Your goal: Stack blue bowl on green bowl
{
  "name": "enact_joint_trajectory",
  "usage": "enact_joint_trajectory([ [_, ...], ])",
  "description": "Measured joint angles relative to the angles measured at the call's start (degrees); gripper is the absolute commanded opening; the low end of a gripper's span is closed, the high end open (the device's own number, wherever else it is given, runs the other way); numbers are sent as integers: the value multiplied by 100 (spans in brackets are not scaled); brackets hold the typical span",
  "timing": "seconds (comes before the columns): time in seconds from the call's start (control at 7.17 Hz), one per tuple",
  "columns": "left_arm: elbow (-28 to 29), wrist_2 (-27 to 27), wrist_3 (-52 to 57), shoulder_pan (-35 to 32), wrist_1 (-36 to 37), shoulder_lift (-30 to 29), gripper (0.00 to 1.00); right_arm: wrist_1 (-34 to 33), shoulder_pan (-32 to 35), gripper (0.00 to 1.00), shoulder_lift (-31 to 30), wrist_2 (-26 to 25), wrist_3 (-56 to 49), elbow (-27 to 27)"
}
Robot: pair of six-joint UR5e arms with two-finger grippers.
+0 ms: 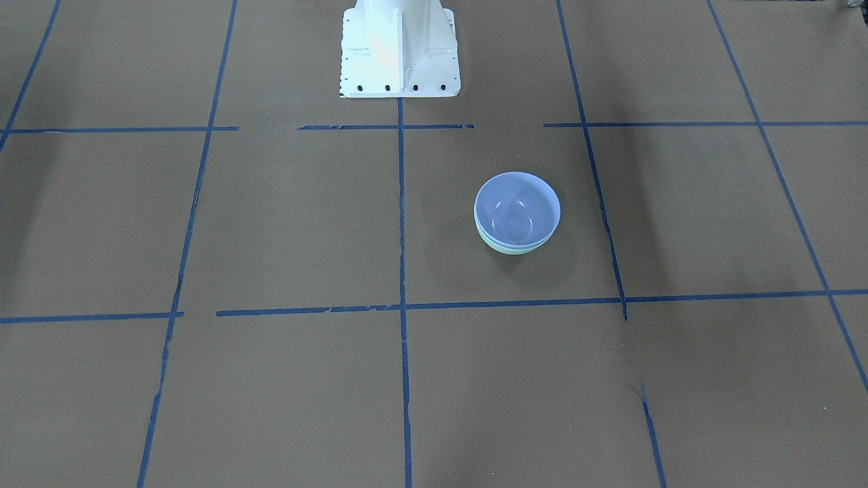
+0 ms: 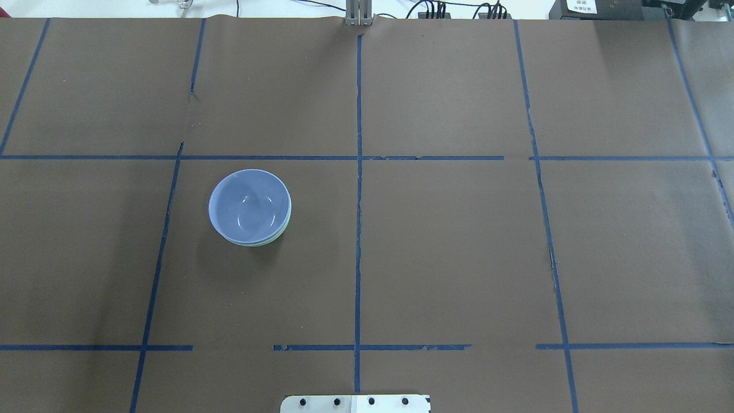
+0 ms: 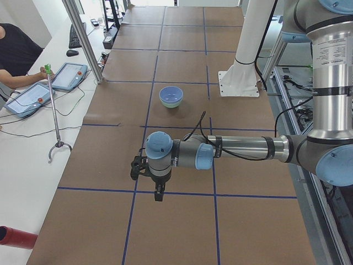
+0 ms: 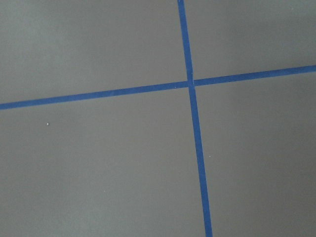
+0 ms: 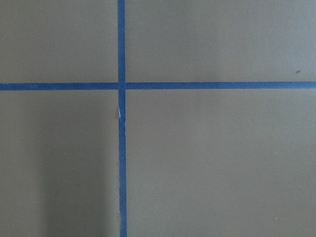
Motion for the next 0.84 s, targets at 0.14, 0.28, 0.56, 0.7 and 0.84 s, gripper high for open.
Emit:
enact_joint_trajectory([
  [0.14,-22,-64,-1,-43,73,5,100,0,0,100,0,0,0,0],
  [0.28,-33,-90,-1,-68,101,9,100,0,0,100,0,0,0,0],
  [0.56,-41,-96,-1,-162,110,4,100,-4,0,100,0,0,0,0],
  [0.7,-37,-95,-1,-194,111,0,100,-2,0,100,0,0,0,0],
  [0.84,-26,-95,-1,-207,111,-3,100,-1,0,100,0,2,0,0],
])
